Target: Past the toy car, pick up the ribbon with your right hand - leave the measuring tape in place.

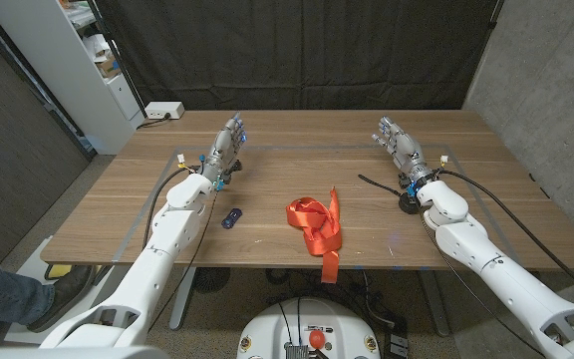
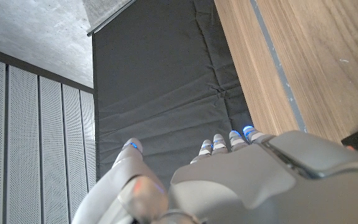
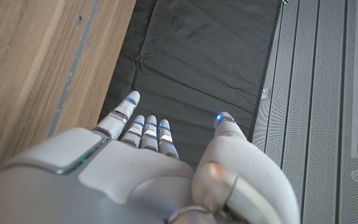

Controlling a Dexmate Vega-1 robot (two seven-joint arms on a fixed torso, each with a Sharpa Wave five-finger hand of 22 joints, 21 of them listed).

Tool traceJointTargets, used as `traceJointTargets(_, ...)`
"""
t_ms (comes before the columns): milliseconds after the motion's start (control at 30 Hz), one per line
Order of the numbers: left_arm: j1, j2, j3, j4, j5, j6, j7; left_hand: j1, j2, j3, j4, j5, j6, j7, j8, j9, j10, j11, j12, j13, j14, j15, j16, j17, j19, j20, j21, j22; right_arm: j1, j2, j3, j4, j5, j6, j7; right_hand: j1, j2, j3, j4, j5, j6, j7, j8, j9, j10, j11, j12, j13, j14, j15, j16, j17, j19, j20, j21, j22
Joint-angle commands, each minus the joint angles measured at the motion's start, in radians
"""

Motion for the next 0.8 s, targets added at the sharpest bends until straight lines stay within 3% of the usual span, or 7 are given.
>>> traceJointTargets(33, -0.010, -0.005, -0.003, 0.010, 0.011, 0.003, -0.019, 0.008, 0.004, 0.002, -0.005, -0.006, -0.002, 0.001, 0.005, 0.002, -0.018, 0.002, 0.006, 0.000, -0.052, -0.001, 0.006, 0.004, -0.074, 0.009, 0.005, 0.004, -0.019, -0.011, 0.001, -0.037, -0.016, 0.019, 0.000, 0.013, 0.003, 0.000, -0.008, 0.004, 0.008, 0.000, 0.004, 0.003, 0.011, 0.003, 0.005, 0.003, 0.009, 0.003, 0.003, 0.002, 0.010, 0.001, 0.008, 0.005)
traceJointTargets(800, -0.026, -0.005, -0.012, 0.027, 0.011, 0.002, -0.046, 0.011, 0.010, 0.002, -0.009, -0.013, 0.004, 0.000, 0.006, 0.002, -0.017, 0.003, 0.007, -0.001, -0.050, -0.001, 0.007, 0.004, -0.077, 0.016, 0.006, 0.004, -0.044, -0.025, -0.017, -0.092, -0.057, 0.048, 0.008, 0.015, 0.005, 0.001, -0.012, 0.003, 0.013, -0.003, 0.004, 0.003, 0.015, 0.002, 0.003, 0.004, 0.014, 0.004, 0.003, 0.002, 0.012, 0.005, 0.006, 0.005)
